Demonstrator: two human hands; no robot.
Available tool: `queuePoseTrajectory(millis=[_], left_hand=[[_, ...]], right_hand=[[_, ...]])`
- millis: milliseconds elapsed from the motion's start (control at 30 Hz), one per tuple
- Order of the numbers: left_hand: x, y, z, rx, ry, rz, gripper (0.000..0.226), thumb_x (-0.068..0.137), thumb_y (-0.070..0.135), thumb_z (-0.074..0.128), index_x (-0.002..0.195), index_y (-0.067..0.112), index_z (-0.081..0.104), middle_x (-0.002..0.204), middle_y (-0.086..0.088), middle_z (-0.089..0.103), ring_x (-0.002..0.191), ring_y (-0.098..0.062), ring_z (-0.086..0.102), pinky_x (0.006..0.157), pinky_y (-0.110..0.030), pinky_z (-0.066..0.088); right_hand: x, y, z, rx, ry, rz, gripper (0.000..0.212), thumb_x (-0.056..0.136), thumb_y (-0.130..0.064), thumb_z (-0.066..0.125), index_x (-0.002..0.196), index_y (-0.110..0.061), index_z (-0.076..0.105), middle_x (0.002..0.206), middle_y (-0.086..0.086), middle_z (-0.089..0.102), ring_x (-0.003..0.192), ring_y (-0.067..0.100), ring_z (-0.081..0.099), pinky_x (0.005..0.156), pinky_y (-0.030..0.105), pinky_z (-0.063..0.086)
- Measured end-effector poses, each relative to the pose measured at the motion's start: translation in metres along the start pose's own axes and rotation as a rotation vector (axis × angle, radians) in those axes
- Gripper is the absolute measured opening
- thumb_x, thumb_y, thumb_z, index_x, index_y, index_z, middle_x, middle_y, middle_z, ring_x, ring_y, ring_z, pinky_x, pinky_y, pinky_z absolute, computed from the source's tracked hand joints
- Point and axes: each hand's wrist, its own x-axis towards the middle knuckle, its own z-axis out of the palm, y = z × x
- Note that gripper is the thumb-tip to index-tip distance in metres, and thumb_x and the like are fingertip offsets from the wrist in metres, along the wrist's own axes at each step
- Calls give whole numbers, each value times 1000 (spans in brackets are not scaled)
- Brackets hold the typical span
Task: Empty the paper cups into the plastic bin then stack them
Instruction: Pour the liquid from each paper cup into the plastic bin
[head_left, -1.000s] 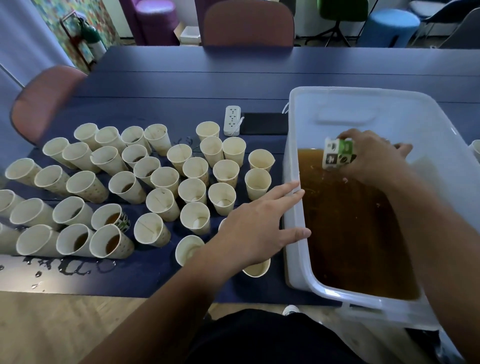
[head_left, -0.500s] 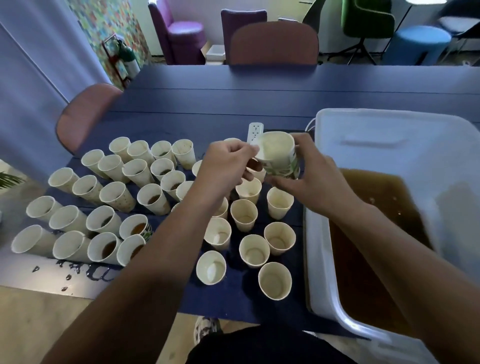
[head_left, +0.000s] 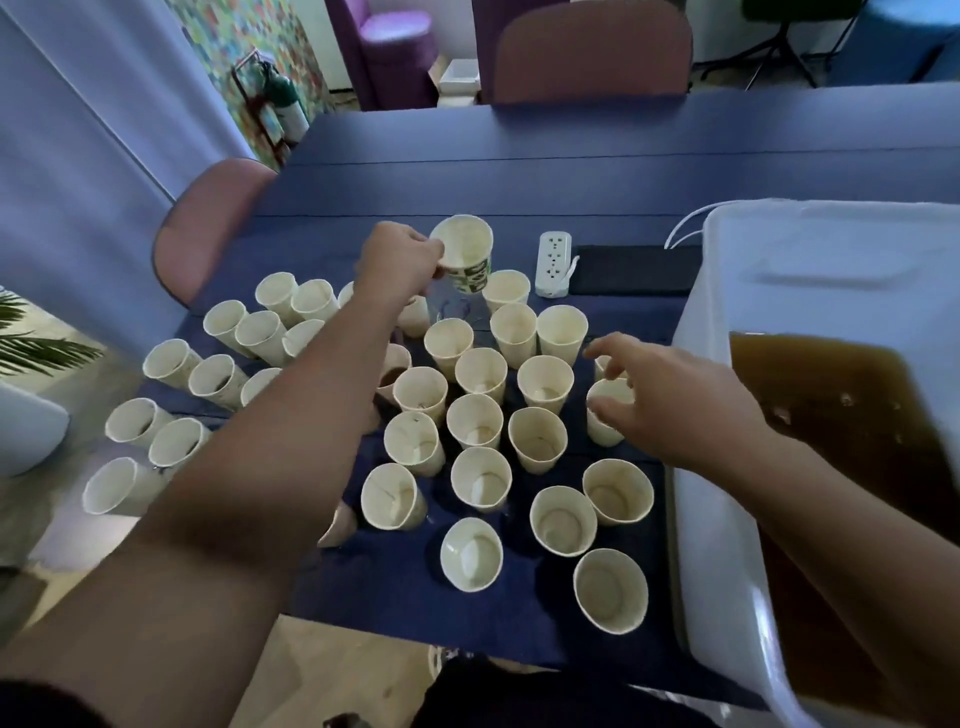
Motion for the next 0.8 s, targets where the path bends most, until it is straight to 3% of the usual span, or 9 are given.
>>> queuePoseTrajectory(millis=[100, 267, 400, 533, 700, 800], left_hand=[[35, -16, 17, 67, 26, -59, 18, 82, 22, 58, 80, 12, 74, 71, -6, 76, 68, -26, 74, 81, -40, 62], [57, -42, 47, 181, 38, -161, 14, 87, 17, 61, 92, 6, 67, 61, -4, 65, 54, -19, 65, 61, -27, 50], [68, -61, 62, 213, 5, -209, 13, 88, 16, 59, 94, 6, 65, 61, -7, 68, 49, -20, 67, 63, -29, 57], [77, -73, 71, 251, -43, -196, 15, 90, 16, 56, 96, 6, 65, 65, -6, 71, 44, -14, 64, 54, -22, 49], [82, -74, 75, 335, -112, -176, 13, 93, 18, 57, 96, 6, 62, 79, -10, 74, 55, -20, 68, 68, -30, 56], [87, -73, 67, 481, -81, -123, 22, 92, 24, 58, 102, 7, 66, 96, -11, 73, 80, -32, 69, 70, -35, 53]], right_hand=[[14, -2, 1, -23, -30, 0, 42, 95, -47, 56, 134, -34, 47, 124, -6, 63, 104, 20, 62, 81, 35, 50], [36, 5, 0, -85, 45, -3, 34, 99, -40, 51, 131, -29, 52, 116, -4, 67, 98, 20, 64, 83, 36, 51], [39, 4, 1, -45, 49, -7, 31, 100, -41, 51, 128, -31, 53, 109, -9, 69, 90, 17, 63, 81, 35, 52], [45, 5, 2, 43, 56, 11, 31, 98, -41, 56, 127, -32, 55, 106, -12, 70, 88, 13, 64, 78, 32, 56], [49, 6, 4, 78, 64, 27, 29, 98, -40, 57, 126, -32, 57, 105, -11, 71, 87, 11, 63, 76, 30, 55], [48, 7, 4, 75, 75, 28, 28, 98, -41, 56, 124, -33, 58, 102, -11, 71, 86, 12, 64, 77, 36, 59]])
